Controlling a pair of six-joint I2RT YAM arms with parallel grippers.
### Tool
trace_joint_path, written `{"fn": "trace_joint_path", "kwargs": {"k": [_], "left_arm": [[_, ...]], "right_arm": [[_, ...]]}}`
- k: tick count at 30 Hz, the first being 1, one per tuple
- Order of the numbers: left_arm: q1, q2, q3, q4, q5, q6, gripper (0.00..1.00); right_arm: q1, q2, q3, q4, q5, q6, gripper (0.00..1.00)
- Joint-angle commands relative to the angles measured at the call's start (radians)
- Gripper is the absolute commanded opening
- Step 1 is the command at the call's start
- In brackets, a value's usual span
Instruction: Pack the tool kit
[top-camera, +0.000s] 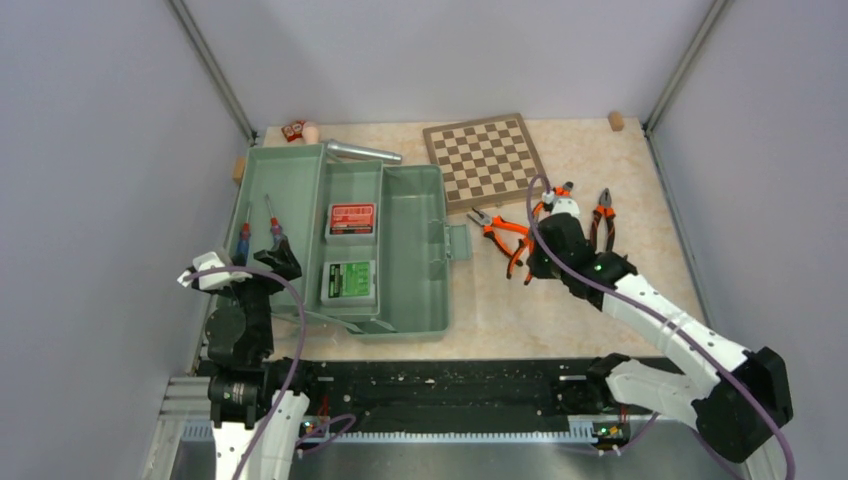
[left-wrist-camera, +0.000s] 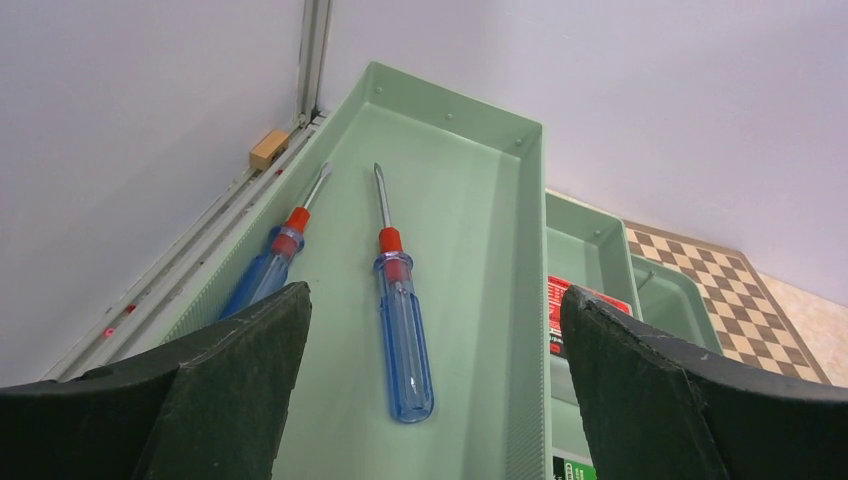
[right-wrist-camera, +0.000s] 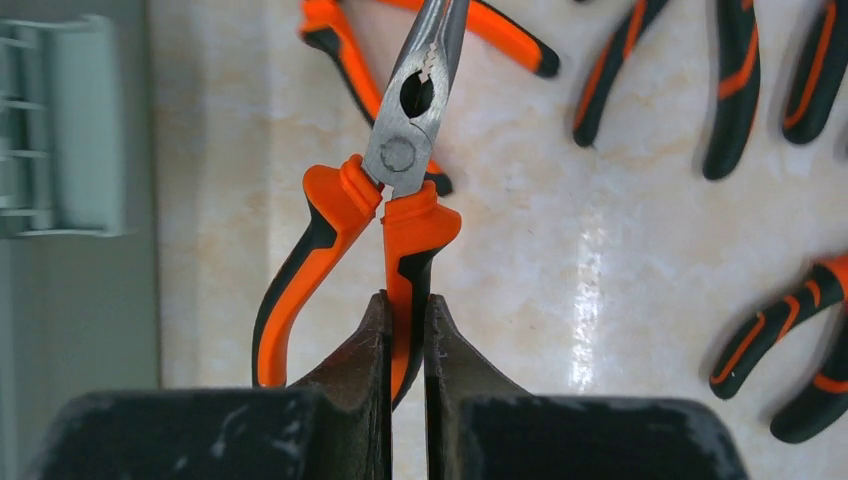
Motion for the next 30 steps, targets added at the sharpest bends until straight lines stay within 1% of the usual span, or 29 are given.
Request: {"fn": "trace_joint_path", "kwargs": {"k": [1,5,9,15,20,23,27,30], "left_arm": [[0.005,-0.011,-0.003,0.047,-0.006,0.003,0.99],[0.004,-0.009,-0.004,0.047,0.0,0.001,0.99],[0.004,-0.009,-0.006,0.046,-0.004,-0.001,0.99],[0.003,-0.009,-0.008,0.046,0.0,-0.004,0.99],[0.003,-0.011,-0.007,0.046,0.001,-0.005,0.99],[0.003,-0.014,-0.007,0.044,0.001,-0.005,0.99],[0.003,-0.015,-0.007,0.044,0.003,-0.007,0.99],[0.003,-0.015,-0.006,0.044,0.0,-0.007,0.99]], "right_arm": [[0.098,-0.061,0.154,0.074,0.014,-0.1,0.0],[0.226,-0.001,0.252,0.116,0.026,-0.133,0.0],[0.365,0.12,0.334,0.145,0.076,-0.145,0.0],[0.488,0.321,0.423,0.203,0.066,-0.105,0.0],[0.541,0.473,0.502,0.215,0.026,-0.052,0.0],[0.568,0.555,0.534,0.219,0.03,-0.015,0.0],[0.582,0.63,0.552,0.245,0.033,0.04,0.0],[0.583,0.696,0.577,0.219,0.039,0.094,0.0]]}}
